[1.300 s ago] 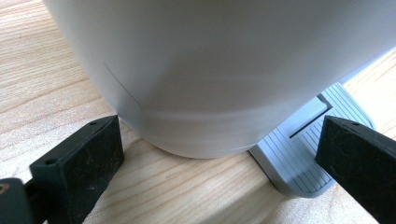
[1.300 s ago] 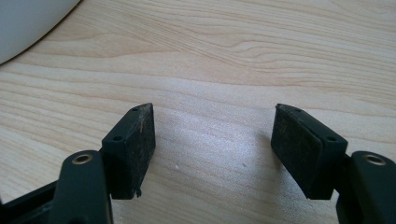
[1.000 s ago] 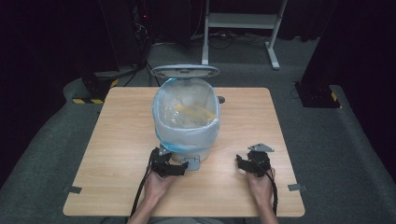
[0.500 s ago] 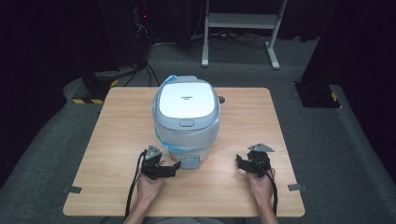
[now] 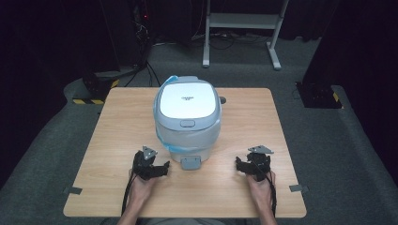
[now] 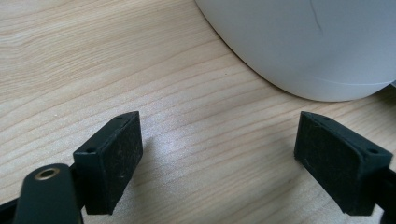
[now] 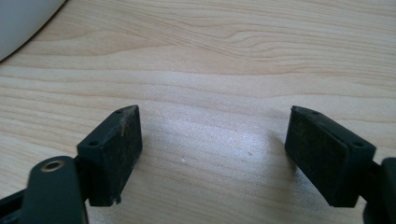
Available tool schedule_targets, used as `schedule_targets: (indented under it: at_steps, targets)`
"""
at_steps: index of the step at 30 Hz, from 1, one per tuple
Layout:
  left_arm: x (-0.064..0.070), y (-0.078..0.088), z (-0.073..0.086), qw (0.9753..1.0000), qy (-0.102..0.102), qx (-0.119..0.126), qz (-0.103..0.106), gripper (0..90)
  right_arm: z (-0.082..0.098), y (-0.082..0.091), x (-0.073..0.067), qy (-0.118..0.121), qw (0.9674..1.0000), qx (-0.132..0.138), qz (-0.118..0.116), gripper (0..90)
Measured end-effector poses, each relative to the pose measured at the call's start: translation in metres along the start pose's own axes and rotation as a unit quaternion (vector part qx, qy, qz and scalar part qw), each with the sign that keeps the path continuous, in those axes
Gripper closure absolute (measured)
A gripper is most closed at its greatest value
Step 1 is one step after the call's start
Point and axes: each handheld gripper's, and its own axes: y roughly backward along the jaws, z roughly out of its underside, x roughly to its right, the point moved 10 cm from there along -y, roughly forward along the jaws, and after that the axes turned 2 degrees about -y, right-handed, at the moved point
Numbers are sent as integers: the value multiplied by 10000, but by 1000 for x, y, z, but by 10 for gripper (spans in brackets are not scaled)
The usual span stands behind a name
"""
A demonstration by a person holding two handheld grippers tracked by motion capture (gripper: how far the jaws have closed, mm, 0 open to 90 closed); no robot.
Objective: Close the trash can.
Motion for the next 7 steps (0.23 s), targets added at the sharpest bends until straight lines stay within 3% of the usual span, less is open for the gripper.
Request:
schedule_targets:
  at_steps: [7]
  targets:
    - [0, 0, 0, 10000, 1, -2, -3, 154, 3, 2, 2, -129, 9998, -39, 149, 138]
